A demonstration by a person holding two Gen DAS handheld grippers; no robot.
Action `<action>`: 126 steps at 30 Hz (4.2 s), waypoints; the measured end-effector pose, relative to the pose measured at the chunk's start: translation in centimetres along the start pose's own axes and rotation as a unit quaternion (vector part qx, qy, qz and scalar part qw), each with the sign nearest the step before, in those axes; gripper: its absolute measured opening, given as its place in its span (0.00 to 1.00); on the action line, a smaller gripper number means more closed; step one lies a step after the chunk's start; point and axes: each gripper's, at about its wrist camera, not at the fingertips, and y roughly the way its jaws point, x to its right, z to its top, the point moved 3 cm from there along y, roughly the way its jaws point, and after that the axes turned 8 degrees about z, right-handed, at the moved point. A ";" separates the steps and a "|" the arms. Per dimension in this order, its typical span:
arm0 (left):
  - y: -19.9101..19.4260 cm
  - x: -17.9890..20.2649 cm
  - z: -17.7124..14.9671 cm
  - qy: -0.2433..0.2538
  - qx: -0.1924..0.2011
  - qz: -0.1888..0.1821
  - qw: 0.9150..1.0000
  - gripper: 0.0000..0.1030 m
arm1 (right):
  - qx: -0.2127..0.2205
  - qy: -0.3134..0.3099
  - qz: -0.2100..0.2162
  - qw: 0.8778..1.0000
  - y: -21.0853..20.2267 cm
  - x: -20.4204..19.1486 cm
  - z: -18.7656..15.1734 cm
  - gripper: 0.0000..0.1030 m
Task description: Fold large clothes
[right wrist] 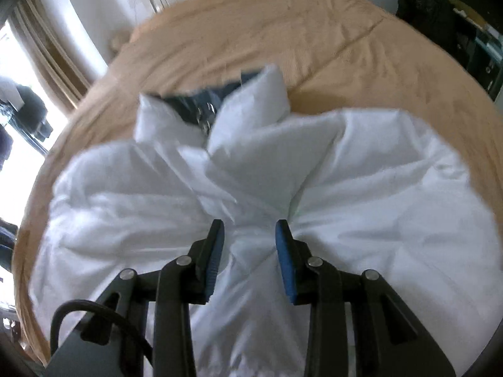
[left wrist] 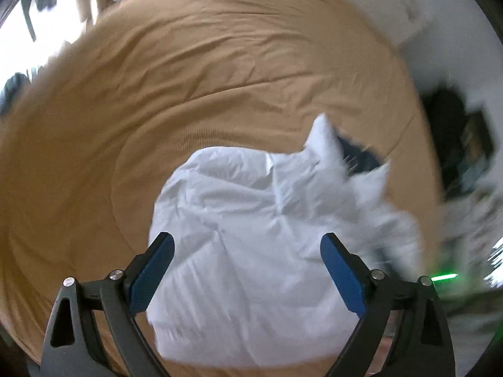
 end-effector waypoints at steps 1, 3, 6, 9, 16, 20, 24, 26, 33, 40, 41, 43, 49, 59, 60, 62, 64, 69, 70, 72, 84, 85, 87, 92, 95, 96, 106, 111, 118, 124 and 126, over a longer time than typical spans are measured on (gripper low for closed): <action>1.0 1.1 -0.5 0.023 0.011 0.012 1.000 0.83 | 0.011 -0.004 -0.001 1.000 -1.1 -0.2 0.3 0.33; 4.3 4.6 -1.6 0.071 0.017 0.018 0.997 0.73 | 0.015 -0.012 0.001 1.000 -2.1 -0.5 0.7 0.33; 9.3 7.6 -2.1 0.099 0.002 0.038 0.994 0.73 | -0.013 -0.040 -0.021 0.999 -1.2 -0.8 0.9 0.33; 12.2 8.4 -0.8 0.107 0.025 0.097 0.989 0.83 | -0.057 -0.048 -0.057 0.996 1.9 0.5 0.9 0.33; 14.3 5.6 2.4 0.065 0.036 0.150 0.986 0.95 | -0.047 0.039 -0.120 0.991 4.0 7.4 5.2 0.26; 10.1 4.7 2.8 0.031 0.069 0.091 0.993 0.60 | -0.050 0.020 -0.187 0.981 2.8 8.9 6.4 0.27; 6.3 8.8 1.5 0.088 0.137 0.049 0.985 0.75 | -0.004 -0.039 -0.099 0.994 0.6 3.0 6.0 0.31; 7.5 11.3 1.0 0.123 0.122 0.058 0.983 0.75 | -0.022 -0.034 -0.063 0.997 2.2 0.8 5.9 0.32; 13.4 9.3 0.8 0.076 0.045 0.092 0.992 0.82 | -0.106 -0.022 -0.129 0.986 8.3 3.2 5.8 0.32; 4.9 4.4 -4.3 0.041 0.100 0.008 0.994 0.74 | -0.028 -0.020 -0.093 0.995 -2.4 5.9 3.5 0.38; 4.5 4.2 -5.7 0.052 0.111 0.022 0.992 0.78 | -0.016 -0.030 -0.085 0.996 -4.0 5.7 1.9 0.38; 4.9 4.2 -8.1 0.074 0.117 0.056 0.989 0.78 | -0.012 -0.033 -0.077 0.996 -4.8 5.8 -0.8 0.40; 8.5 0.5 -10.7 0.045 0.117 0.084 0.989 0.91 | -0.027 -0.071 -0.109 0.991 -2.7 8.5 -4.5 0.45; 2.5 -6.5 -12.9 -0.074 0.103 -0.017 0.992 0.86 | 0.043 0.052 -0.092 0.993 -10.9 12.5 -5.6 1.00; 3.0 -7.3 -13.7 -0.093 0.094 -0.037 0.991 0.86 | 0.054 0.073 -0.072 0.993 -11.7 13.2 -6.6 1.00; 5.4 -8.3 -14.8 -0.119 0.059 -0.074 0.988 0.86 | 0.043 0.125 -0.030 0.991 -11.6 14.7 -8.6 1.00; 7.6 -8.8 -15.6 -0.143 0.031 -0.108 0.983 0.86 | 0.027 0.168 0.000 0.985 -10.6 15.9 -10.4 1.00; 8.8 -8.3 -16.5 -0.158 0.031 -0.176 0.971 0.87 | 0.007 0.245 0.121 0.962 -7.9 15.7 -13.0 1.00; 8.9 -7.6 -16.2 -0.152 0.028 -0.194 0.969 0.88 | 0.006 0.249 0.130 0.960 -7.0 15.6 -12.8 1.00; 9.2 -7.1 -15.9 -0.154 0.024 -0.213 0.964 1.00 | 0.001 0.252 0.129 0.959 -5.5 15.2 -12.4 1.00; 5.2 -2.2 -13.2 -0.114 0.028 -0.080 0.990 0.33 | 0.015 0.190 0.083 0.978 -9.6 11.2 -10.2 0.28; 4.3 -2.0 -13.2 -0.106 0.029 -0.071 0.991 0.32 | 0.016 0.189 0.083 0.978 -10.2 10.8 -10.1 0.27; 2.6 -2.2 -14.0 -0.103 0.024 -0.069 0.992 0.32 | 0.011 0.193 0.085 0.977 -11.5 10.4 -10.5 0.26; 1.8 -3.8 -19.1 -0.098 0.004 -0.068 0.993 0.37 | -0.022 0.204 0.092 0.974 -13.6 10.4 -15.4 0.28; 4.7 -4.8 -21.5 -0.108 -0.019 -0.064 0.992 0.55 | -0.045 0.210 0.065 0.975 -11.9 11.7 -18.8 0.47; 5.4 -5.3 -21.7 -0.122 -0.022 -0.076 0.989 0.60 | -0.045 0.214 0.058 0.974 -11.2 12.1 -19.6 0.58; 0.7 -10.6 -19.1 -0.198 0.016 -0.062 0.978 0.61 | -0.020 0.174 -0.035 0.984 -18.1 12.9 -17.3 0.68; -2.5 -7.2 -18.6 -0.136 0.051 -0.033 0.989 0.61 | 0.030 0.095 -0.111 0.989 -21.9 8.9 -15.1 0.68; -1.5 3.3 -19.4 -0.019 0.076 -0.043 0.996 0.62 | 0.033 -0.025 -0.056 0.998 -16.2 -0.4 -14.3 0.31; 3.6 5.8 -21.2 0.053 0.112 0.053 0.991 0.64 | 0.008 -0.072 -0.074 0.995 -9.2 -1.3 -17.7 0.29; 4.8 5.4 -21.5 0.074 0.134 0.086 0.984 0.76 | 0.019 -0.086 -0.099 0.991 -8.3 -0.2 -18.2 0.29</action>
